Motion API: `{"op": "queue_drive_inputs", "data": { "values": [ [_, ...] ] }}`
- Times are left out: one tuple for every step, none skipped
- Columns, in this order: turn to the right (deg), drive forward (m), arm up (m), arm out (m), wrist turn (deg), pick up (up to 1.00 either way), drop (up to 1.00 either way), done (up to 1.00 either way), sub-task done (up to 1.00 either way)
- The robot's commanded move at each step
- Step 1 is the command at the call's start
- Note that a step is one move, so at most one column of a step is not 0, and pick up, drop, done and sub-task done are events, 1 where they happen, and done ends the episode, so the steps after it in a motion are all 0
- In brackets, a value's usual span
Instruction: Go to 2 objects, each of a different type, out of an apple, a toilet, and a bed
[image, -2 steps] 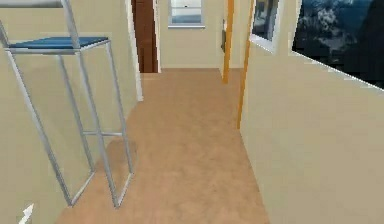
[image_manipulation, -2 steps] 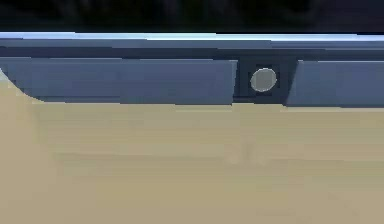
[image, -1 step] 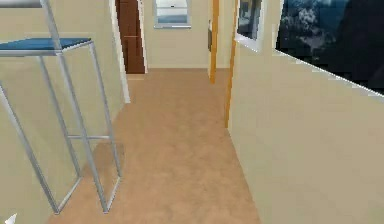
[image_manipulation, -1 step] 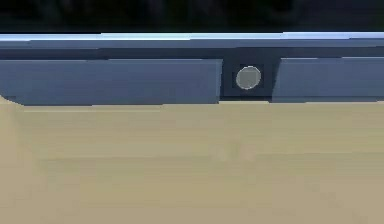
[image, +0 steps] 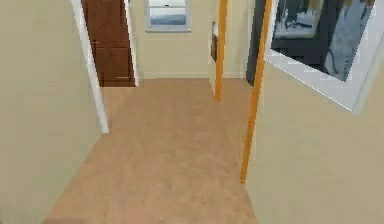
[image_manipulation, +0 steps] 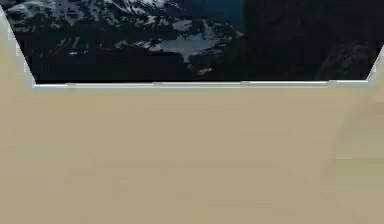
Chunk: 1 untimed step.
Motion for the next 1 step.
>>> {"op": "queue_drive_inputs", "data": {
  "values": [
    [0.0,1.00,0.00,0.00,0.0,0.00,0.00,0.00,0.00]
  ]
}}
